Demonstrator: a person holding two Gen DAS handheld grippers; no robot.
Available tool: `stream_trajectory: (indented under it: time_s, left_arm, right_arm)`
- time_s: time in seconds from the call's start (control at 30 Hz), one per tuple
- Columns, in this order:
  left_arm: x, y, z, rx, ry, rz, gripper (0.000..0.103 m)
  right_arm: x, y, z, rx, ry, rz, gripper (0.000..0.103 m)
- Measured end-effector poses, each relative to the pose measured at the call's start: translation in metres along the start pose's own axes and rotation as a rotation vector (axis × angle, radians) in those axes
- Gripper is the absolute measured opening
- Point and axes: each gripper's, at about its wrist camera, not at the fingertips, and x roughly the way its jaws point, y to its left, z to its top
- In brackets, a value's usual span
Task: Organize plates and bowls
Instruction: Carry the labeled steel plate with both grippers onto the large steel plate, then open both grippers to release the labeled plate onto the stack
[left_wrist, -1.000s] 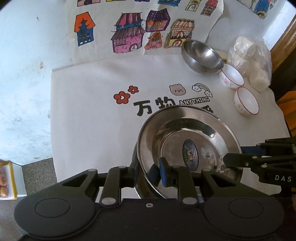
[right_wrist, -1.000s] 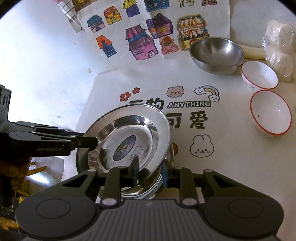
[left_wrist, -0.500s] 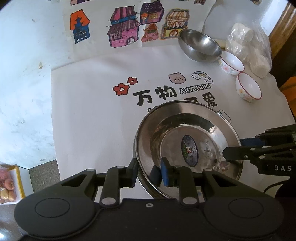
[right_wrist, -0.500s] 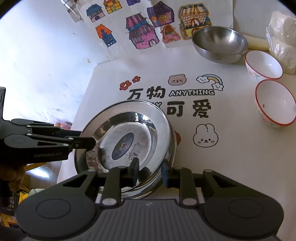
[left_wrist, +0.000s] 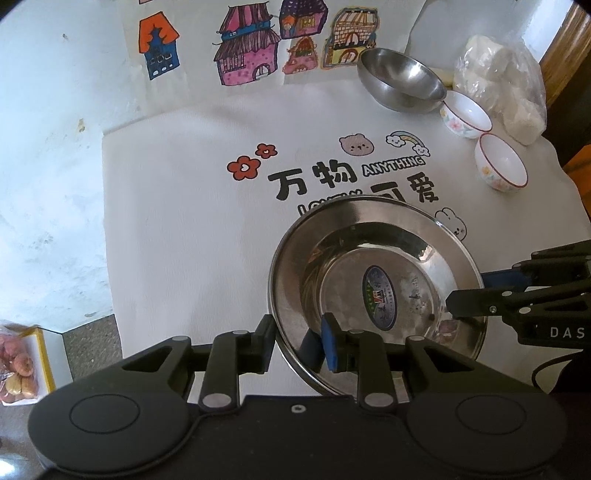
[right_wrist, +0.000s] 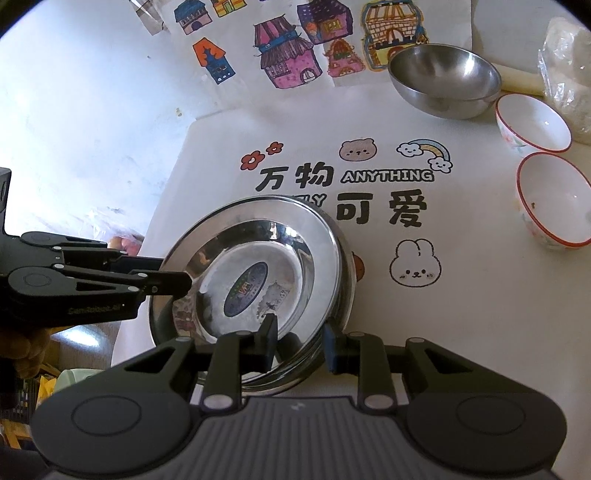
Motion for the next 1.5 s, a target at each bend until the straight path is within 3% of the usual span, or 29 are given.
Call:
stream_trajectory:
  time_s: [0.87,1.07,1.2,1.23,1.33,1.37,1.5]
  left_arm:
    - [0.004,-0.006,0.000,-0.004,0.010,0.036,0.032]
    - [-0.002,-0.005,0.005,-0.025,-0.014,0.037,0.048]
    - [-0.006,-0.006,0.011,-0.041,-0.046,0.035,0.074]
    - [-0.008,-0.006,0.012,-0.047,-0.054,0.030,0.085]
    - [-0.009,-0.009,0.019,-0.073,-0.073,0.021,0.100]
    - [-0.008,-0.011,0.022,-0.081,-0.077,0.022,0.102]
    - [-0.001,-0.022,0.034,-0.108,-0.072,0.024,0.102]
  right_arm:
    - [0.000,0.002,0.001,-0.043,0.011,-0.004,0.037]
    - [-0.005,-0.002,0.002,-0.039,0.002,-0.010,0.048]
    - [-0.010,-0.006,0.002,-0.032,-0.013,-0.010,0.059]
    - [-0.012,-0.007,0.002,-0.031,-0.018,-0.009,0.063]
    - [-0.019,-0.013,0.001,-0.033,-0.026,-0.014,0.078]
    - [-0.022,-0.016,0.000,-0.032,-0.030,-0.017,0.086]
    - [-0.032,-0.033,0.001,-0.013,-0.048,-0.029,0.102]
